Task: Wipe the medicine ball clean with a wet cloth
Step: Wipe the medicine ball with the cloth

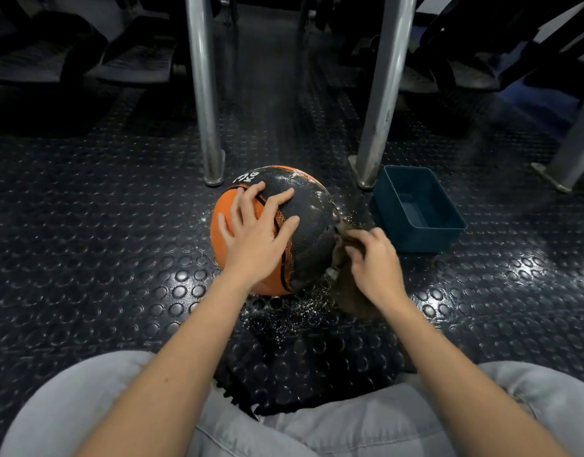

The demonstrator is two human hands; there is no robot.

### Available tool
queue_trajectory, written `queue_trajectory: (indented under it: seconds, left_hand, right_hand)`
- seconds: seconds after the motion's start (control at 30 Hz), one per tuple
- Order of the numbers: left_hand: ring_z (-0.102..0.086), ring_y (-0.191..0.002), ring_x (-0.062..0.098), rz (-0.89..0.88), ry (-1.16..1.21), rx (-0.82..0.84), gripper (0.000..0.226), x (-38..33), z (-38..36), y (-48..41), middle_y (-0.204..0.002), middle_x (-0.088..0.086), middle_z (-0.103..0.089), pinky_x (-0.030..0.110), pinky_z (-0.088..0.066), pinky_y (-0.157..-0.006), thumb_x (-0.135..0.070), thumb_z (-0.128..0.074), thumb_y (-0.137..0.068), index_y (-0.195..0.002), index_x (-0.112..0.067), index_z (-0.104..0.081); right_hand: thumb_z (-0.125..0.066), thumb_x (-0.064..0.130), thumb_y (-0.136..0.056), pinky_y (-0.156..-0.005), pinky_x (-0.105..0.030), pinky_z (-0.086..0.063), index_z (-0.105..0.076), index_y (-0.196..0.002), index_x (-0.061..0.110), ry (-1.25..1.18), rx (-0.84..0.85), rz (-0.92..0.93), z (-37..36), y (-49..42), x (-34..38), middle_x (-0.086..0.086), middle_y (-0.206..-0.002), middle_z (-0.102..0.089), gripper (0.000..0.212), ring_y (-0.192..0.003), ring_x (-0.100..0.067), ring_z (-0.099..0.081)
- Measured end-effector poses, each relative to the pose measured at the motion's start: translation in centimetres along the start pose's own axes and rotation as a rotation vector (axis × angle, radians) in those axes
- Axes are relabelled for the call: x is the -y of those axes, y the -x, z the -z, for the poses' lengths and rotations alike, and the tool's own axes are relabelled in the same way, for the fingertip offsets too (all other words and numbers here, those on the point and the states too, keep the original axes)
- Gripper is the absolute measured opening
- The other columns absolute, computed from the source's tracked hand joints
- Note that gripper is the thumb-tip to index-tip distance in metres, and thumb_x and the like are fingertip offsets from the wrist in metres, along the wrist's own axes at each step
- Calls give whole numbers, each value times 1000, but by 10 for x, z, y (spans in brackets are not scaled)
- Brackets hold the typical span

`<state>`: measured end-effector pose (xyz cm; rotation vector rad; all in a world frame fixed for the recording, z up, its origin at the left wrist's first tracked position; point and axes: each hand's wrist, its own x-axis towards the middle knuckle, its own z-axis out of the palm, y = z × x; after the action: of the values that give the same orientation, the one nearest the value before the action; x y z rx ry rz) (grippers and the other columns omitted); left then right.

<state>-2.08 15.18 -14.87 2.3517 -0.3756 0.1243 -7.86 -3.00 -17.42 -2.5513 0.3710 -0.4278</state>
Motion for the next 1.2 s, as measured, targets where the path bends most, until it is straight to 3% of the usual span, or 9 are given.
queue_trajectory:
  seconds: [0.07,0.23,0.37,0.53,0.7,0.8,0.97,1.03,1.2]
  left_hand:
    - [5,-142,11,-3,-22,-10,39,-1,-2,1,-151,-11,-10,49,5,-114,-49,-40,-96,-135,-48,-36]
    - [4,-143,13,6,-56,-40,41,3,-2,1,-152,-10,-11,50,3,-115,-49,-39,-96,-136,-48,-34]
    - [6,-143,12,3,-21,-3,41,0,-2,-1,-152,-10,-10,50,5,-114,-48,-39,-96,-137,-47,-34]
    - [9,-143,11,-12,-4,24,42,-3,-3,1,-154,-10,-6,49,8,-113,-46,-41,-97,-138,-45,-32]
    - [9,-143,10,34,-14,-2,43,2,-1,1,-155,-12,-4,48,8,-114,-48,-39,-96,-139,-45,-30]
    - [8,-143,10,51,-9,-6,43,3,0,-3,-155,-13,-4,49,7,-114,-48,-38,-97,-139,-46,-30]
    - [7,-143,12,77,14,-14,42,3,1,-5,-155,-12,-6,50,6,-114,-47,-40,-96,-138,-45,-32]
    - [7,-143,12,88,36,-19,42,3,3,-4,-155,-11,-6,49,7,-113,-46,-41,-96,-138,-44,-33]
    - [8,-143,12,100,36,-38,43,2,2,-3,-154,-10,-4,50,7,-112,-44,-41,-97,-139,-43,-32]
  right_hand:
    - [-56,13,-92,-89,-33,-42,-59,-122,11,-35,-78,-10,7,-2,4,-3,-108,-54,30,-108,-24,-52]
    - [-60,7,-88,-87,-28,-43,-61,-115,6,-178,-118,392,-3,16,31,-5,-104,-60,27,-97,-20,-55]
    - [-62,6,-87,-81,-39,-49,-63,-114,7,-111,-105,299,-12,16,14,-6,-103,-61,26,-97,-27,-57]
    - [-58,12,-91,-94,-37,-43,-59,-123,12,-40,10,-146,-2,0,-7,-5,-119,-58,31,-114,-25,-53]
    - [-67,9,-85,-89,-18,-40,-60,-109,13,-351,-164,115,8,-2,38,7,-102,-61,26,-97,-6,-54]
    - [-68,9,-84,-88,-27,-48,-64,-104,7,-307,-124,272,-8,14,32,-1,-100,-65,21,-96,-14,-60]
    - [-62,13,-88,-85,-35,-45,-63,-112,9,-15,31,28,-14,14,-7,-4,-110,-61,24,-105,-24,-56]
    - [-62,15,-89,-87,-34,-44,-63,-113,10,-36,-27,-32,-7,8,-4,-4,-112,-61,24,-106,-24,-56]
    - [-64,10,-86,-85,-30,-46,-66,-108,6,-237,-187,327,-5,-1,45,-7,-99,-64,22,-94,-22,-59]
